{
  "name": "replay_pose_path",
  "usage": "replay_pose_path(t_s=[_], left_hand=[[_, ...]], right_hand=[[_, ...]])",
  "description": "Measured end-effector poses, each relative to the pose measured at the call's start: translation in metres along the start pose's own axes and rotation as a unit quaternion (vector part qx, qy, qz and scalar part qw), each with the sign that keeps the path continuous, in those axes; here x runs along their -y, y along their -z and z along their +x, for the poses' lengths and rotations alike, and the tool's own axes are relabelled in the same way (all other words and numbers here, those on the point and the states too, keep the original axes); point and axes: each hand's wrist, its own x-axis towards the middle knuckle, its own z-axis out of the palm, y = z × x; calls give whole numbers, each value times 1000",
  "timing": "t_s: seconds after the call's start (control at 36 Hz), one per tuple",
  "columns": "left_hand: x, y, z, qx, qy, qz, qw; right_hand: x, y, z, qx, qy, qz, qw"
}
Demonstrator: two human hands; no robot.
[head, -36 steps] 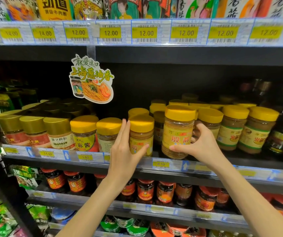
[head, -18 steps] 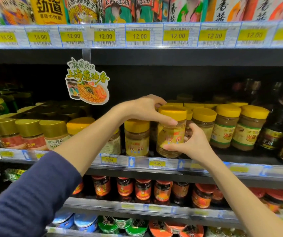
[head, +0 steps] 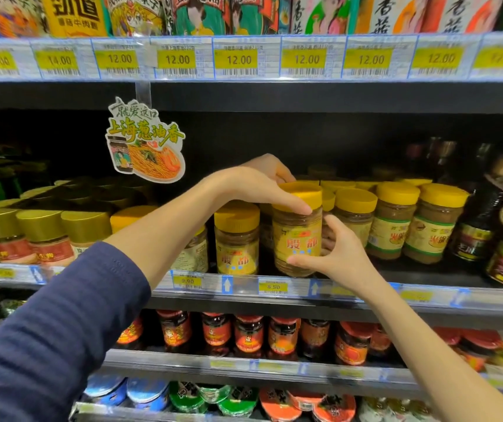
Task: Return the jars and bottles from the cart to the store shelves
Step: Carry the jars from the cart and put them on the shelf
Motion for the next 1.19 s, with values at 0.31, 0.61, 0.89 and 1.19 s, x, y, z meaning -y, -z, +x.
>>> replay_pose_path(t_s=[0.31, 0.61, 0.89, 1.19], left_hand=[[17, -16, 7, 1, 26, 69, 997], [30, -22, 9, 42, 56, 81, 994], [35, -15, 7, 61, 62, 75, 993], [31, -17, -6, 45, 62, 72, 994]], right_hand=[[-11, -2, -49, 19, 32, -192, 981], [-25, -8, -57, 43, 90, -321, 942], [-27, -8, -58, 58, 97, -340, 933], [-35, -9, -58, 48, 117, -329, 936]])
